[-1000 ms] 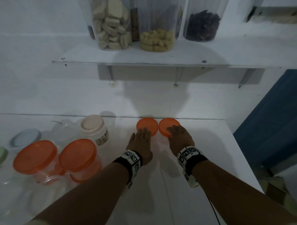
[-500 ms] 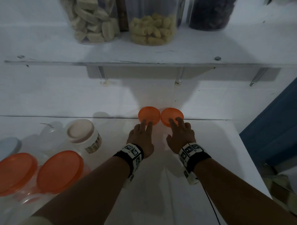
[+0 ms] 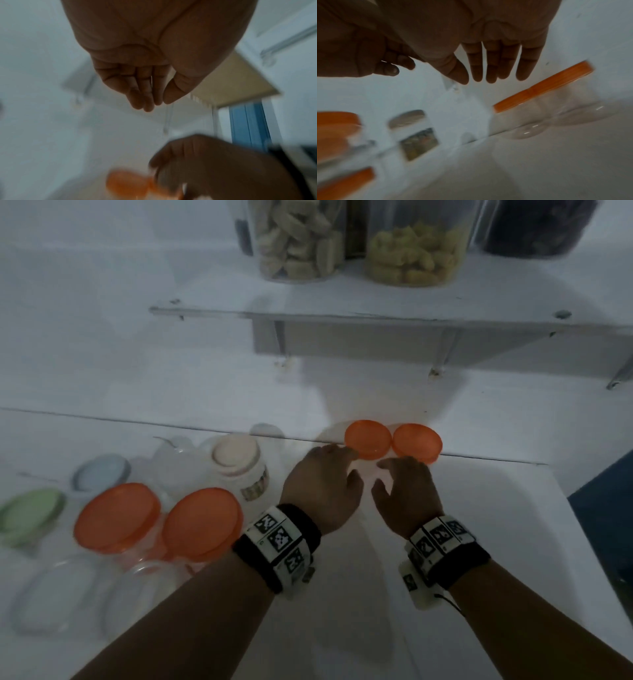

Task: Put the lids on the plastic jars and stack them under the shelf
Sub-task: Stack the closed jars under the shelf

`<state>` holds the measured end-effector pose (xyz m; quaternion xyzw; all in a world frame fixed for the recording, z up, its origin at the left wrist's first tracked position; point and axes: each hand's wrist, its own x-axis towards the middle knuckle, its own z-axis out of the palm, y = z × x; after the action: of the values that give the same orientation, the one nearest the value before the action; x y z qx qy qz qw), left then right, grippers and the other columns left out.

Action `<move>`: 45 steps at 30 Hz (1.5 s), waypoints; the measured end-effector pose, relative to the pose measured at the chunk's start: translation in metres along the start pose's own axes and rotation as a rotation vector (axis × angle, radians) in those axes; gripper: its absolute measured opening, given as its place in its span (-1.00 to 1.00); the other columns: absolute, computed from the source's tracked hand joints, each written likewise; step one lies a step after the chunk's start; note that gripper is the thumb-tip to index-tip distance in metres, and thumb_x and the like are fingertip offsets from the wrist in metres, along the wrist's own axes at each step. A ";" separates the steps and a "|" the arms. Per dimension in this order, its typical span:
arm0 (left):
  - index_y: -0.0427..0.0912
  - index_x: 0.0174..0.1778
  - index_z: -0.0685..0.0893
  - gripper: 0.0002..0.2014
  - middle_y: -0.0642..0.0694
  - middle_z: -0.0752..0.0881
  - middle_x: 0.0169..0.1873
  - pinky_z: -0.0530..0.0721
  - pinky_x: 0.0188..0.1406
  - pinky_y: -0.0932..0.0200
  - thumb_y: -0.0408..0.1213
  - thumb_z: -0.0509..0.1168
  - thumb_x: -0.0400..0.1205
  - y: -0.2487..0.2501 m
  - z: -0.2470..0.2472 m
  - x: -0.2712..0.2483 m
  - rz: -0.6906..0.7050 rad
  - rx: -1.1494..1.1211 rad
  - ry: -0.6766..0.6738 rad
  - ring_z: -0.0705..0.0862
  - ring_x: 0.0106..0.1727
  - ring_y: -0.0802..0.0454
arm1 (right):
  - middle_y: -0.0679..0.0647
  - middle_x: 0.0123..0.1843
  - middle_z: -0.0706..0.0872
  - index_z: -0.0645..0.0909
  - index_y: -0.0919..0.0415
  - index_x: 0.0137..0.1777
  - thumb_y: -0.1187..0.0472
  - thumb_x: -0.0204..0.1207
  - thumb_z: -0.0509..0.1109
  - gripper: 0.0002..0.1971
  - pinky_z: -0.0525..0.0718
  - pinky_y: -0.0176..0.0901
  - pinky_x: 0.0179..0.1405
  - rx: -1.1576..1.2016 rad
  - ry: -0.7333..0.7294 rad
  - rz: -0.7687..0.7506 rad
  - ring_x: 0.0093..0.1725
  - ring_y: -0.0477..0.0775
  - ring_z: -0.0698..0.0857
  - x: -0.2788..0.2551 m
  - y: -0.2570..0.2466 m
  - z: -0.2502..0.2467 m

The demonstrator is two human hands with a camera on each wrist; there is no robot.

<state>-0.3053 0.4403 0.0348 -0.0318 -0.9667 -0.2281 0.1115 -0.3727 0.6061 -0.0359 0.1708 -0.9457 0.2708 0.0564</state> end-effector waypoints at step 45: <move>0.01 0.63 0.38 -0.13 -0.15 0.30 0.66 0.52 0.48 -0.09 0.18 0.53 0.44 -0.008 0.024 0.089 -0.234 -0.062 -0.153 0.39 0.62 -0.24 | 0.16 0.41 0.69 0.39 0.04 0.56 -0.12 0.28 0.75 -0.09 0.71 0.22 0.32 0.279 0.219 0.308 0.37 0.28 0.66 0.025 0.049 -0.054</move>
<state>-0.3979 0.4451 0.0312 0.0603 -0.9620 -0.2663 0.0090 -0.4125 0.6666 -0.0092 0.0001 -0.9023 0.4210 0.0925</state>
